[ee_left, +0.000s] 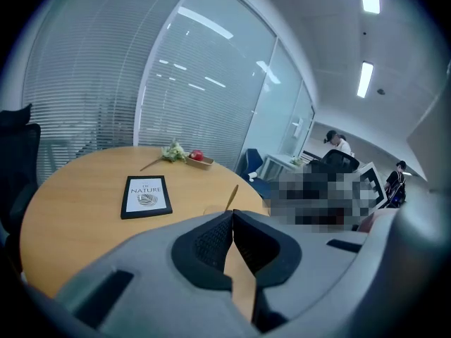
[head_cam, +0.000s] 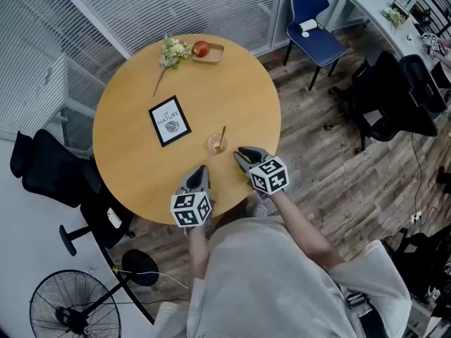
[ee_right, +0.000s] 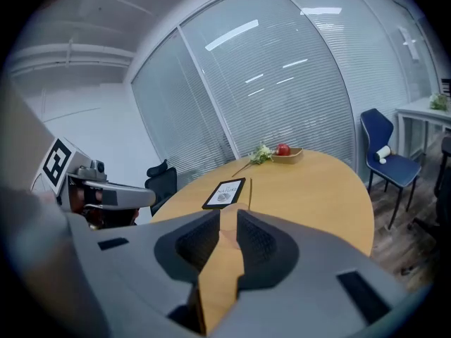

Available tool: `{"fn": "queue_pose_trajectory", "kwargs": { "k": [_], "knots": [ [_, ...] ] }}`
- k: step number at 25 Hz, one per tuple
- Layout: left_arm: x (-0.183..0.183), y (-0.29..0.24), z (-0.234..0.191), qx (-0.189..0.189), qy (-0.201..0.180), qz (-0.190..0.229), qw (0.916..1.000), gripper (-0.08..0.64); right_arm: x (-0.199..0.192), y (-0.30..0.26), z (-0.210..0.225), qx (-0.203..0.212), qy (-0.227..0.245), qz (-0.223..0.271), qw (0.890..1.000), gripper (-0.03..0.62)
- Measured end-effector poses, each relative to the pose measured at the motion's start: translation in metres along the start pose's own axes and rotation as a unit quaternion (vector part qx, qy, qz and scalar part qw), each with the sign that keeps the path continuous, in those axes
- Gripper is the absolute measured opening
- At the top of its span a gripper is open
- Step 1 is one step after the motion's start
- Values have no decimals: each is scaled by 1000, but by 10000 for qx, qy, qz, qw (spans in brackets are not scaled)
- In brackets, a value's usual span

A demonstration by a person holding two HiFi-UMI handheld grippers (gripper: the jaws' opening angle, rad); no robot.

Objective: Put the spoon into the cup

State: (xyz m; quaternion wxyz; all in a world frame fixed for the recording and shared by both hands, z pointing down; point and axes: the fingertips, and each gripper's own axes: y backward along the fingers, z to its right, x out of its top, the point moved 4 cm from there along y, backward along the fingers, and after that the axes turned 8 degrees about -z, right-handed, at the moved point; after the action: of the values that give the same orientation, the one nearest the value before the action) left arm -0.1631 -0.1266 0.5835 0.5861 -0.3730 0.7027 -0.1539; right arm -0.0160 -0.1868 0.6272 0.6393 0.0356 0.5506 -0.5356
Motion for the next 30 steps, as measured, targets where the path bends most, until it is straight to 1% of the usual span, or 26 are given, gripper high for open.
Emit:
{"fn": "queue_pose_trajectory", "kwargs": {
  "k": [11,19,23,30],
  "knots": [
    [-16,18,21,132,-46,163,9998,9,-10,31,-15,95,26,179,9998,71],
    [-26,39,23,285,-45,323,9991,9,-25,41,-31,113,3,255,9996,71],
    [-32,45,28,305,-41,367,9989,9,-33,48,-38,28,154,238,9996,71],
    [-48,56,39,266,-25,402,9988,9,-49,69,-46,-88,153,287,9994,71]
  ]
}}
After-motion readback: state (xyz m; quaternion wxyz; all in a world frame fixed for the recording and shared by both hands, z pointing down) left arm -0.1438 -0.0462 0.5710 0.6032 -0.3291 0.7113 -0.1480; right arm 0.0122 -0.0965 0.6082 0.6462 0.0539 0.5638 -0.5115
